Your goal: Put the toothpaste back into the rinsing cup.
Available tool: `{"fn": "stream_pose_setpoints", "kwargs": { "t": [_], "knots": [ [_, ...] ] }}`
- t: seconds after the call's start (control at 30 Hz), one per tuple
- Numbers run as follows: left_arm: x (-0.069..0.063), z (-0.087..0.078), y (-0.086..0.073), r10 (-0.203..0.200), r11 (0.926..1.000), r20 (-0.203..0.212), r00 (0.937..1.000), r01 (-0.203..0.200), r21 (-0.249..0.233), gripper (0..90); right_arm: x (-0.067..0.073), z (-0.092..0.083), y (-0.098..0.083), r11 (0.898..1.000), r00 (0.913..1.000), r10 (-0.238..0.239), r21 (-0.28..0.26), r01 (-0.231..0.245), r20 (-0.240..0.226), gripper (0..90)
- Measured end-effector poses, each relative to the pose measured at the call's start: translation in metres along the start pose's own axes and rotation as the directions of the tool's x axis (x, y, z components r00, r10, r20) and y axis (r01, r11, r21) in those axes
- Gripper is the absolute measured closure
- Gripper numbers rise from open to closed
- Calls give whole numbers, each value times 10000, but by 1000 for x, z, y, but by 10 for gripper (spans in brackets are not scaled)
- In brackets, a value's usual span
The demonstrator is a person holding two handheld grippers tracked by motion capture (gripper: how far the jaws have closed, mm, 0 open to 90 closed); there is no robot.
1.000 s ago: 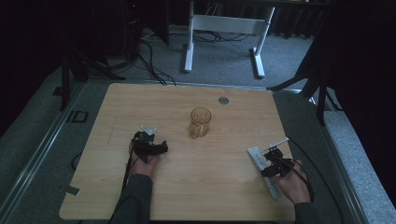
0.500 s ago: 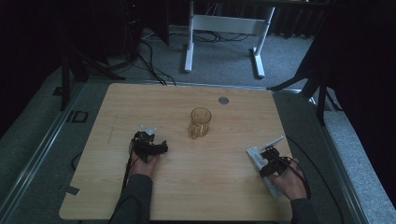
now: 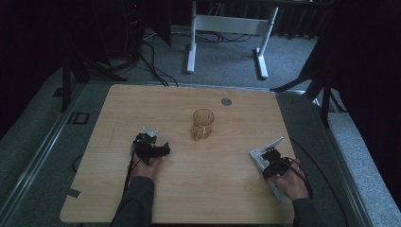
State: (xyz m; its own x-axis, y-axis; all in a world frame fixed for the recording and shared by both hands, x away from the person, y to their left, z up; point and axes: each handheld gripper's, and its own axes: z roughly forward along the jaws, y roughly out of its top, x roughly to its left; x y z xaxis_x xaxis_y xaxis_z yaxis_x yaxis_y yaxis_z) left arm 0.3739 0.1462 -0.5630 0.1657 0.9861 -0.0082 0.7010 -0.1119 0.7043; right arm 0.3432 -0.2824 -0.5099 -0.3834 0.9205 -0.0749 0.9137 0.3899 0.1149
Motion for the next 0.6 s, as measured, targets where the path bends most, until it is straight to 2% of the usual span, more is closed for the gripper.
{"fn": "stream_pose_setpoints", "kwargs": {
  "t": [0.33, 0.47, 0.5, 0.6],
  "knots": [
    [0, 0, 0, -2, 10000, -3, 10000, 2, 2, 123, -3, -7, -7, 9994, 9989, -90, -349, 74, -466, 699],
    [0, 0, 0, -7, 10000, -5, 10000, 7, -2, 123, -5, -19, -8, 9968, 9986, -57, -795, 16, -520, 699],
    [0, 0, 0, -6, 10000, -5, 10000, 6, -1, 123, -7, -25, -7, 9941, 9987, -10, -1082, -46, -512, 699],
    [0, 0, 0, -7, 10000, -4, 10000, 7, -1, 123, -9, -34, -6, 9895, 9988, 141, -1433, -207, -474, 700]
  ]
}}
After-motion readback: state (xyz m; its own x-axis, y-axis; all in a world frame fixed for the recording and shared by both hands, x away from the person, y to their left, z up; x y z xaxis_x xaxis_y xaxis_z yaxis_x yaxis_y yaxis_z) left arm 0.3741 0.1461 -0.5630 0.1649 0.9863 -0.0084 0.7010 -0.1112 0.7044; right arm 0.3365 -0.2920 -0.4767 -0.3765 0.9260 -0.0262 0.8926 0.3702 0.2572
